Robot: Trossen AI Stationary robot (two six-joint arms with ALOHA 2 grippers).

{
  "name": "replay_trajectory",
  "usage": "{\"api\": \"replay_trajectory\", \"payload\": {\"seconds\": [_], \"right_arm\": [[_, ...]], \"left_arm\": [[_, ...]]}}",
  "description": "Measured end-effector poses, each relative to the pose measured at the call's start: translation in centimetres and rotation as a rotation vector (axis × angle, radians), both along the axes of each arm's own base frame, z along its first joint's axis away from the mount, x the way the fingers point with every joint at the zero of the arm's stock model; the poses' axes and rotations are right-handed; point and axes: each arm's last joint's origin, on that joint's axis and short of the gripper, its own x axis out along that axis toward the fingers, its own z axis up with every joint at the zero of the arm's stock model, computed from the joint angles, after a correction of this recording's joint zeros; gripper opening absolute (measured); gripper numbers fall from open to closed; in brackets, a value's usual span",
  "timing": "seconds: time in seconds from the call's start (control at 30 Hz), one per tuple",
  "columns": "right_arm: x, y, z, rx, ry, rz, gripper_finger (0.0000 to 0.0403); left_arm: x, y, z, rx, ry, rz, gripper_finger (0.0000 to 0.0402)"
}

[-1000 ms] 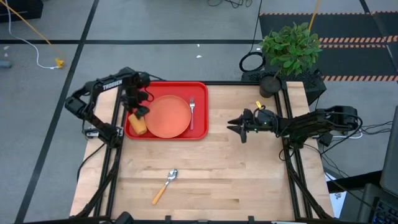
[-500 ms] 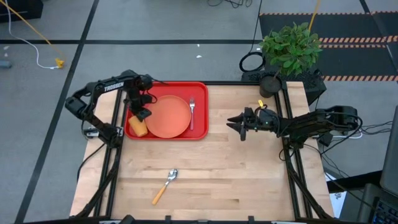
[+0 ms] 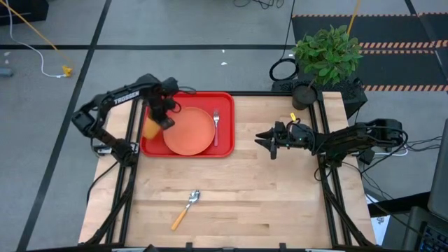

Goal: Pick and place plate/cup/fork/spoon on tray
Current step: Adjust the yellow cup on the red serving tray

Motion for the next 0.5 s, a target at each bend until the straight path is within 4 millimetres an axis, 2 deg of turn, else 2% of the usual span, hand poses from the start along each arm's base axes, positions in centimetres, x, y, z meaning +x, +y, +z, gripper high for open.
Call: {"api": "replay_trajectory", "payload": {"seconds": [0.17,0.27,0.37,0.5], "right_arm": [[0.0,0.0,0.0,-0.019,0.003,0.002,0.0137],[0.0,0.0,0.0,-0.022,0.004,0.002,0.0137],[0.0,0.0,0.0,-0.022,0.006,0.002,0.0137],[-0.1,0.0,-0.2,-0.014,0.027,0.002,0.0137]], "left_arm": [[1.2,0.9,3.4,0.399,0.007,0.014,0.0017],[1.6,1.8,4.6,0.612,-0.052,0.059,0.0015],[2.1,2.7,4.6,0.735,-0.166,0.105,0.0008],[2.2,3.9,3.4,0.814,-0.233,0.144,0.0015]]}}
